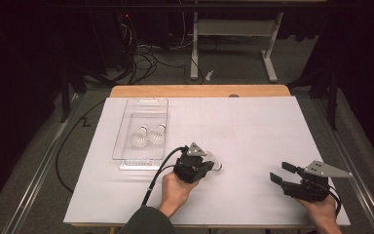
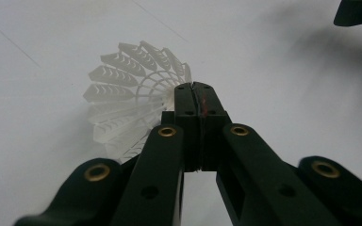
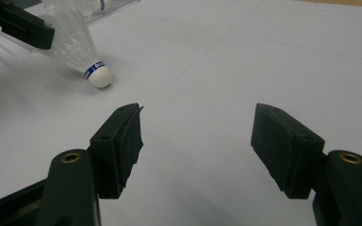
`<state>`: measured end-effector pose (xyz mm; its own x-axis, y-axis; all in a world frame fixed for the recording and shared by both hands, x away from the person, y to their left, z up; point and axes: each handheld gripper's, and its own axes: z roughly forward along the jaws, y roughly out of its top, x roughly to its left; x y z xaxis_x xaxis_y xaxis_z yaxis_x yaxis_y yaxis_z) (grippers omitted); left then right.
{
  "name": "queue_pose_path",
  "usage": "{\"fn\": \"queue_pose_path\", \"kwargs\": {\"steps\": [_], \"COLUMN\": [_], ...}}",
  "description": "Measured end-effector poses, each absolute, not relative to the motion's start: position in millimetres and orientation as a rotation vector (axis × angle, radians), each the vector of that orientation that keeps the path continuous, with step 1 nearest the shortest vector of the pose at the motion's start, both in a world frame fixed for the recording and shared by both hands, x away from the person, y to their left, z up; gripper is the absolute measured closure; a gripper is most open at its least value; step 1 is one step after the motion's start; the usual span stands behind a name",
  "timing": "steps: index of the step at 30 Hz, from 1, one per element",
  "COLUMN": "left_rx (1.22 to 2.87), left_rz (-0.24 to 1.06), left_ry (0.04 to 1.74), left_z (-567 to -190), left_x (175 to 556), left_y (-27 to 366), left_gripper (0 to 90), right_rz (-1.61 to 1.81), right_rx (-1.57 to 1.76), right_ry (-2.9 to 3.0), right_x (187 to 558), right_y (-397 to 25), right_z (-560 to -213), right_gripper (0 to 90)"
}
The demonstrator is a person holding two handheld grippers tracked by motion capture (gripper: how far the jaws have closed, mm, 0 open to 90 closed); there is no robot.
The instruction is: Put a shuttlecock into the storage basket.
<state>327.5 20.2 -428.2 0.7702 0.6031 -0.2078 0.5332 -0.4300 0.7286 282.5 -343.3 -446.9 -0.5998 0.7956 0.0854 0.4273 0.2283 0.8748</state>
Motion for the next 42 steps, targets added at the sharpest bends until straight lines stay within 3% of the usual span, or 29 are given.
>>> {"fn": "queue_pose_path", "kwargs": {"steps": [42], "left_rx": [2.088], "left_rz": [0.131], "left_ry": [0.829], "left_z": [-406], "left_x": [322], "left_y": [35], "left_gripper": [89.8], "right_rz": [1.328], "right_rx": [1.125], "right_ry": [2.128], "right_x": [282], "right_y": [-343], "right_z": [-447], "right_gripper": [34.4]}}
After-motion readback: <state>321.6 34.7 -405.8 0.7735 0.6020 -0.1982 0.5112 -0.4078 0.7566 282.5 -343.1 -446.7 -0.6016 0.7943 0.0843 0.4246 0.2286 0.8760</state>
